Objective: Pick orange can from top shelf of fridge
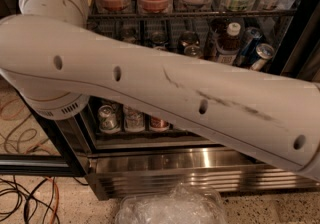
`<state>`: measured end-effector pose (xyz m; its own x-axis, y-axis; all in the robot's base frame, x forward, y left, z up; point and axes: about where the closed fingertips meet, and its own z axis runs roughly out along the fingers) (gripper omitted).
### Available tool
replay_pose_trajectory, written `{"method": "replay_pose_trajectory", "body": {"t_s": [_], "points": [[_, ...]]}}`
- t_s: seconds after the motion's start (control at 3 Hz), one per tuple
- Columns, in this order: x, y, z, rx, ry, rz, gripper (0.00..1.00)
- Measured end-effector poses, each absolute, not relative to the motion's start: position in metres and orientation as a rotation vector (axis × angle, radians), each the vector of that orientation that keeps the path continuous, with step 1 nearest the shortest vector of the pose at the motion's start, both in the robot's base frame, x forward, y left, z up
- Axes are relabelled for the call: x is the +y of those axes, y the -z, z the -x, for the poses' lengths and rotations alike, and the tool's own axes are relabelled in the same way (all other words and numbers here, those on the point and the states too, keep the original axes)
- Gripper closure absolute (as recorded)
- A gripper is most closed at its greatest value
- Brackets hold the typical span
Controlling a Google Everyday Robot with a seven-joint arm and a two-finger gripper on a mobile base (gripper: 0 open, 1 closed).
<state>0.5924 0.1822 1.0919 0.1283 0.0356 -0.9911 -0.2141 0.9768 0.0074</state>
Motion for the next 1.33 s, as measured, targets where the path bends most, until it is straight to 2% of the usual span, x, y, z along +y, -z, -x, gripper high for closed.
{"method": "replay_pose_trajectory", "body": {"t_s": [0.33, 1.33], "points": [[0.187, -1.086, -0.599, 1.453, -0.161, 0.138, 0.32], [0.201, -1.079, -0.636, 1.464, -0.085, 0.114, 0.38]]}}
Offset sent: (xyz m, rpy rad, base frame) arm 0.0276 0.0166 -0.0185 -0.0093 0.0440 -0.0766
